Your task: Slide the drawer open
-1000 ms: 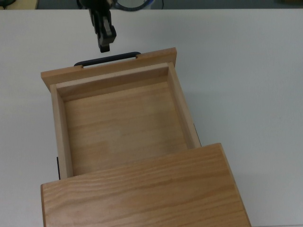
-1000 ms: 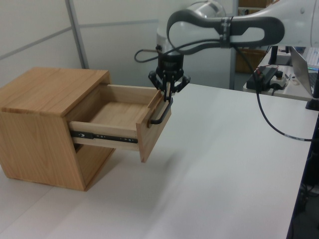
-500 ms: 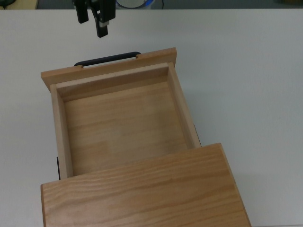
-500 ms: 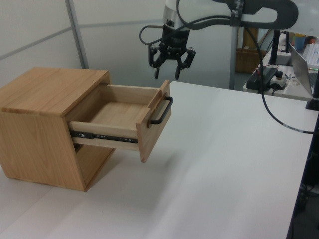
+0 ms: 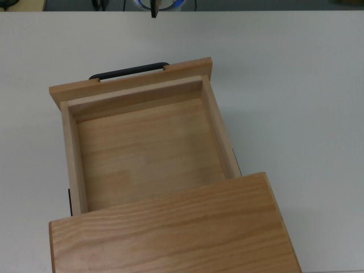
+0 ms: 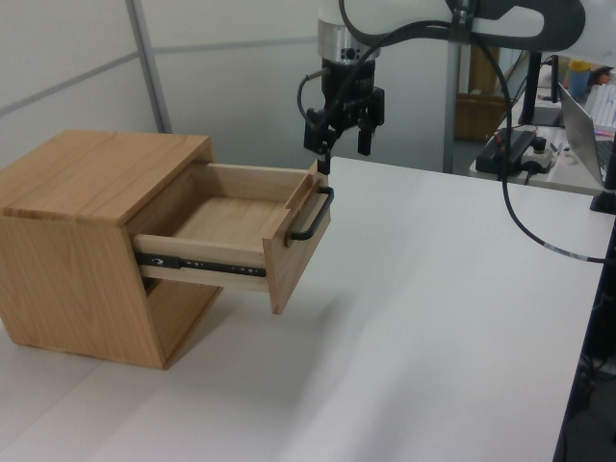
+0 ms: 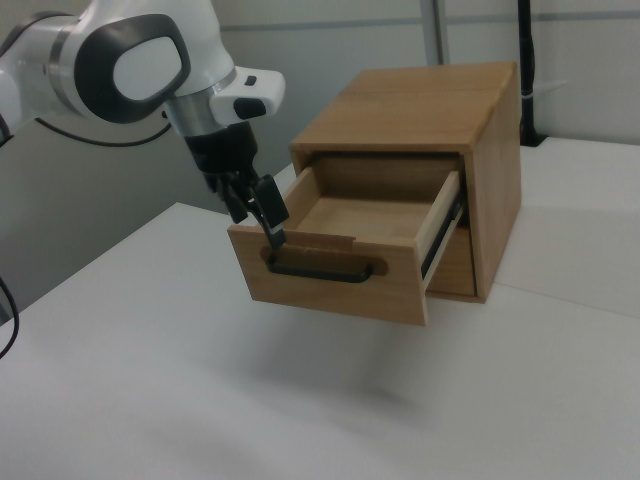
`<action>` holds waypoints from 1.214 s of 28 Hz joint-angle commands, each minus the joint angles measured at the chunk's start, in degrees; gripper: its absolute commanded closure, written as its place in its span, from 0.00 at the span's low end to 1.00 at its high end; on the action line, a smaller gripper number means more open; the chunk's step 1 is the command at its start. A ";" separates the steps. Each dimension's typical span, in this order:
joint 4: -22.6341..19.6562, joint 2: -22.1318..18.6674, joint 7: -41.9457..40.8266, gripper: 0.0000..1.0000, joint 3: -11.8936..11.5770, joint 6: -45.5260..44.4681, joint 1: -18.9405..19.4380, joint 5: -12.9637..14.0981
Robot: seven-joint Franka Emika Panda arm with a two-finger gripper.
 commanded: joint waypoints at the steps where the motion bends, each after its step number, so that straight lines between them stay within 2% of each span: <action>1: 0.48 -0.32 -6.35 0.00 -0.16 -2.25 3.64 -5.06; 2: 0.48 -0.23 -7.67 0.00 -0.16 -2.51 4.43 -6.90; 6: 0.30 0.30 -11.19 0.00 -0.25 -2.78 5.32 -8.24; 16: 0.39 0.21 -11.63 0.00 -0.95 -4.44 4.88 -7.19; 20: 0.48 0.12 -11.63 0.00 -1.04 -5.32 3.48 -6.84; 26: 0.56 -0.32 -11.72 0.00 -1.04 -5.77 -1.00 -3.24; 34: 0.48 -0.32 -11.55 0.00 -1.13 -5.94 -1.36 -4.02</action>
